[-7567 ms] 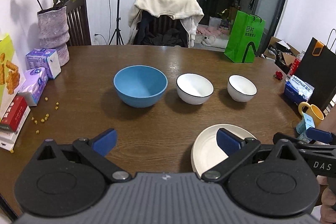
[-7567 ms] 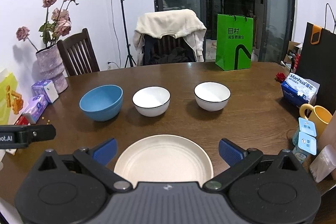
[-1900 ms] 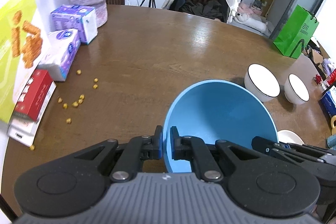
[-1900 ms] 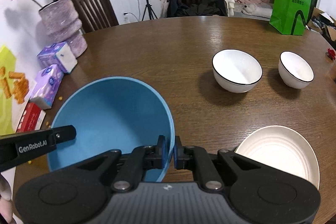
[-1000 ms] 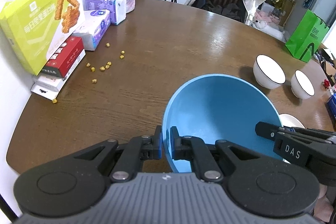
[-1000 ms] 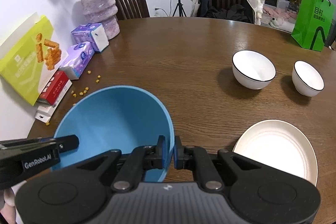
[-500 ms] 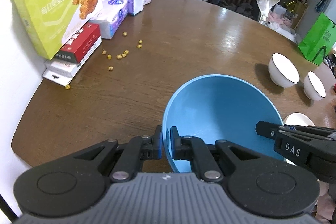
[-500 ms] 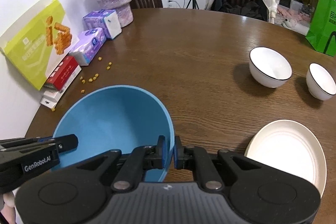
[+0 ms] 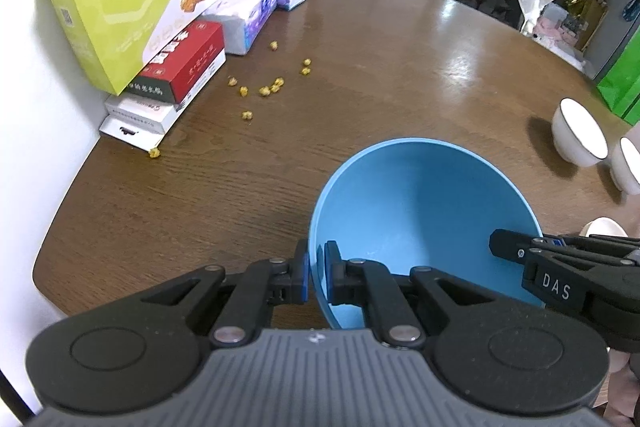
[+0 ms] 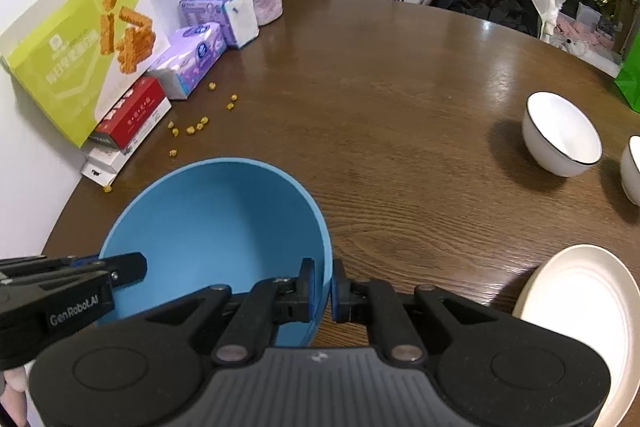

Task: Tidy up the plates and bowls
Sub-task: 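Lower the blue bowl onto the table beside the plate stack and open both grippers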

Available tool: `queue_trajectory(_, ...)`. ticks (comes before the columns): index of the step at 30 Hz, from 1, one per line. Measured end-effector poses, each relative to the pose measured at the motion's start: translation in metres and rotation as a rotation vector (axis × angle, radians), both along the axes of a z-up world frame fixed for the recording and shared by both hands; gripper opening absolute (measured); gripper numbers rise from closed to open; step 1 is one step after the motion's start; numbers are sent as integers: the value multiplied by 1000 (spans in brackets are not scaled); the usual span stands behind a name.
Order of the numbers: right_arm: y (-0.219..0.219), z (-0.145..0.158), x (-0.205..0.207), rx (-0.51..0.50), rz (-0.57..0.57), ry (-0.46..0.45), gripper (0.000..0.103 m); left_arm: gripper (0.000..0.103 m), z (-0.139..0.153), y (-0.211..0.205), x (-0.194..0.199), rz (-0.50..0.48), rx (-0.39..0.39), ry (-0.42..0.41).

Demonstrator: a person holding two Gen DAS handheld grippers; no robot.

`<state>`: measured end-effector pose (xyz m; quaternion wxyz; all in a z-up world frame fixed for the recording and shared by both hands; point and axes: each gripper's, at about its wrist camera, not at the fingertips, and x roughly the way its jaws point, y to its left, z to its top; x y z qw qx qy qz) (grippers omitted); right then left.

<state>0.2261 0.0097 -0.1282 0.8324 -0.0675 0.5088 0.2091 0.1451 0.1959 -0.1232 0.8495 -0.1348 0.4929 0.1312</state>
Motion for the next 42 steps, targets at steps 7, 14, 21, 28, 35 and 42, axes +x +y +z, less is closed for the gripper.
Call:
queue_trajectory(7,19,-14,8,-19,20,21,7,8,-9,14,7,3,10,21)
queue_trajectory(14,36,-21,14,-40,45,17,7,8,-20,23,14,-2,3,48)
queue_trajectory(21,39,-31,19,-65,46,20,7,8,-31,23,22,-28,-10,69)
queue_trajectory(28,37,-37,23,-79,47,12,7,8,-34,19,28,-52,-3,68)
queue_trajectory(35,36,-39,26,-69,39,31,15,12,-32,20,29,-62,-14,61)
queue_trajectory(42,28,-32,26,-30,29,27,40,39,-24,20,25,-50,-5,33)
